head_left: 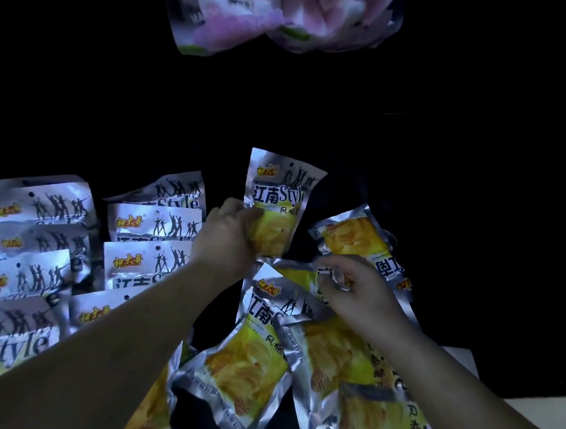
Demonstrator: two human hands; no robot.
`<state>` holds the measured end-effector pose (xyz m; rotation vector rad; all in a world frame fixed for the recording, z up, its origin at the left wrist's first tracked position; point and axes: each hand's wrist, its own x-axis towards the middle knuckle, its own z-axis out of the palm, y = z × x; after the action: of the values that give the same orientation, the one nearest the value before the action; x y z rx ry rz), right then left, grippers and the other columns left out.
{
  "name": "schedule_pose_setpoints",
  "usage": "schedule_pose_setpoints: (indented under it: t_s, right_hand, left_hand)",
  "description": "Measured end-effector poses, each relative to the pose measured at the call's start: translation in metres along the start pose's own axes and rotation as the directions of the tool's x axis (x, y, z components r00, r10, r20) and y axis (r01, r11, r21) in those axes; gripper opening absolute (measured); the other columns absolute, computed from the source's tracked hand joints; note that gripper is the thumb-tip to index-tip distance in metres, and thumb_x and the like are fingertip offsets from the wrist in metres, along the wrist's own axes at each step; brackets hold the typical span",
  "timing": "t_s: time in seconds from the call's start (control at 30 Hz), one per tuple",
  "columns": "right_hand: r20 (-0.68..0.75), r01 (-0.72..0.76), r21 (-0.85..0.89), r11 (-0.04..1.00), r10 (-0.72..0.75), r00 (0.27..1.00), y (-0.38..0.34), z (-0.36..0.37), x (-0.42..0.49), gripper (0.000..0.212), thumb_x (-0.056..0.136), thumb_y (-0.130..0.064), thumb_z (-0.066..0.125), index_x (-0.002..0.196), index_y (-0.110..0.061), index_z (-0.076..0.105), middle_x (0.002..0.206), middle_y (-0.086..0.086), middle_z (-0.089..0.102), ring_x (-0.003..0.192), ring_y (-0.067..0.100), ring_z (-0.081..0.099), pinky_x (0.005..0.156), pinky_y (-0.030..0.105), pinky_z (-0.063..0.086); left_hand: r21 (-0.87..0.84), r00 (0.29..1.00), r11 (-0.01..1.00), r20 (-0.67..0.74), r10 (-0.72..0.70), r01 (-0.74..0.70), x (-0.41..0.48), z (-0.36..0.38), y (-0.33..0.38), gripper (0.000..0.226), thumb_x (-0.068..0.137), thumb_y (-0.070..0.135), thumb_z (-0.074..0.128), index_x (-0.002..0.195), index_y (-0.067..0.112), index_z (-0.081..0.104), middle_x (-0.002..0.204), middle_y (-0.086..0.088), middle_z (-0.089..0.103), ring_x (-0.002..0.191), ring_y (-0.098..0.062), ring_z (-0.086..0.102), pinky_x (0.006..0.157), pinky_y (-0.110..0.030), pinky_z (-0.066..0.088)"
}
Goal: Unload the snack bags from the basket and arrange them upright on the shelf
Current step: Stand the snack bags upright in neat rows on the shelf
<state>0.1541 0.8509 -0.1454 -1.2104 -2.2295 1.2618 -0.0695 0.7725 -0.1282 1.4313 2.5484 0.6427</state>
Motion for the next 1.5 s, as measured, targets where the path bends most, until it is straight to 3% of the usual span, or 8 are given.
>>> schedule_pose_setpoints:
  t_s: [0.2, 0.33, 0.47, 0.6, 0.83, 0.93, 1.2, 1.5]
  right_hand:
    - [-0.02, -0.057, 0.252, 0.966, 0.064, 0.998, -0.037, 0.015, 0.037, 0.03, 0.099, -0.032, 0.064, 0.128, -0.039, 0.059, 0.136, -0.012, 0.054, 0.128, 0.012, 0.051, 0.099, 0.03, 0.047]
    - [-0.033, -0.038, 0.289, 0.956, 0.05, 0.998, -0.053, 0.017, 0.062, 0.019, 0.095, -0.028, 0.07, 0.103, -0.041, 0.057, 0.124, -0.01, 0.054, 0.101, 0.007, 0.058, 0.071, 0.019, 0.048]
    - [-0.047, -0.024, 0.322, 0.946, 0.042, 0.998, -0.056, 0.015, 0.066, 0.035, 0.089, -0.014, 0.075, 0.099, -0.041, 0.057, 0.122, -0.012, 0.059, 0.105, 0.009, 0.061, 0.07, 0.022, 0.054]
    - [0.009, 0.073, 0.277, 0.958, -0.078, 0.997, -0.059, 0.018, 0.059, 0.06, 0.083, 0.007, 0.072, 0.105, -0.046, 0.054, 0.125, -0.014, 0.046, 0.11, 0.009, 0.058, 0.079, 0.03, 0.063]
    - [-0.04, 0.187, 0.226, 0.956, -0.183, 0.982, -0.06, 0.007, 0.061, 0.056, 0.089, -0.002, 0.074, 0.115, -0.046, 0.053, 0.13, -0.009, 0.039, 0.11, 0.019, 0.058, 0.086, 0.036, 0.062]
    - [0.022, 0.139, 0.197, 0.97, -0.146, 0.989, -0.054, 0.009, 0.063, 0.056, 0.085, -0.007, 0.079, 0.116, -0.047, 0.053, 0.13, -0.009, 0.044, 0.11, 0.017, 0.06, 0.086, 0.035, 0.061]
    - [-0.06, 0.188, -0.062, 0.98, -0.192, 0.98, -0.051, 0.045, 0.102, 0.05, 0.084, -0.006, 0.077, 0.103, -0.039, 0.045, 0.117, -0.007, 0.037, 0.097, 0.017, 0.052, 0.074, 0.04, 0.057]
    - [0.005, 0.174, -0.035, 0.984, -0.174, 0.985, -0.031, 0.062, 0.115, 0.042, 0.087, -0.007, 0.076, 0.109, -0.038, 0.057, 0.117, -0.003, 0.042, 0.107, 0.023, 0.054, 0.077, 0.023, 0.049]
  left_hand:
    - [-0.355, 1.0, 0.935, 0.005, 0.0, 0.002, 0.005, 0.006, -0.004, 0.053, 0.083, -0.005, 0.066, 0.132, 0.017, 0.064, 0.13, 0.002, 0.051, 0.114, -0.022, 0.062, 0.099, -0.036, 0.055]
    - [-0.599, 0.999, 0.801, -0.029, -0.015, -0.005, -0.001, -0.003, 0.001, 0.036, 0.089, -0.009, 0.062, 0.111, 0.017, 0.07, 0.113, -0.002, 0.062, 0.095, -0.024, 0.07, 0.077, -0.036, 0.062]
    - [-0.715, 0.993, 0.692, 0.025, -0.118, 0.1, -0.01, -0.021, -0.001, 0.032, 0.095, -0.009, 0.055, 0.108, 0.02, 0.064, 0.084, -0.02, 0.072, 0.08, -0.038, 0.072, 0.071, -0.049, 0.06]
    - [-0.796, 0.983, 0.586, 0.063, -0.171, 0.152, -0.016, -0.03, -0.002, 0.033, 0.096, -0.015, 0.049, 0.111, 0.011, 0.063, 0.07, -0.013, 0.073, 0.072, -0.024, 0.076, 0.069, -0.034, 0.063]
    - [-0.608, 0.983, 0.789, -0.08, -0.164, 0.082, -0.008, -0.035, -0.011, 0.028, 0.092, 0.007, 0.069, 0.102, 0.033, 0.068, 0.066, 0.009, 0.058, 0.049, -0.003, 0.052, 0.049, -0.014, 0.042]
    - [-0.579, 0.989, 0.813, -0.073, -0.128, 0.063, -0.005, -0.031, -0.008, 0.026, 0.096, 0.005, 0.064, 0.103, 0.03, 0.066, 0.089, 0.003, 0.061, 0.05, -0.007, 0.06, 0.047, -0.011, 0.042]
    - [-0.57, 0.986, 0.821, -0.127, -0.109, 0.017, 0.002, -0.014, -0.012, 0.032, 0.091, 0.0, 0.061, 0.107, 0.026, 0.069, 0.12, 0.001, 0.059, 0.108, -0.014, 0.062, 0.092, -0.028, 0.055]
    - [-0.437, 0.99, 0.897, -0.089, -0.112, 0.062, -0.007, 0.001, -0.012, 0.032, 0.096, 0.005, 0.052, 0.115, 0.022, 0.07, 0.112, -0.002, 0.064, 0.093, -0.018, 0.064, 0.075, -0.023, 0.049]
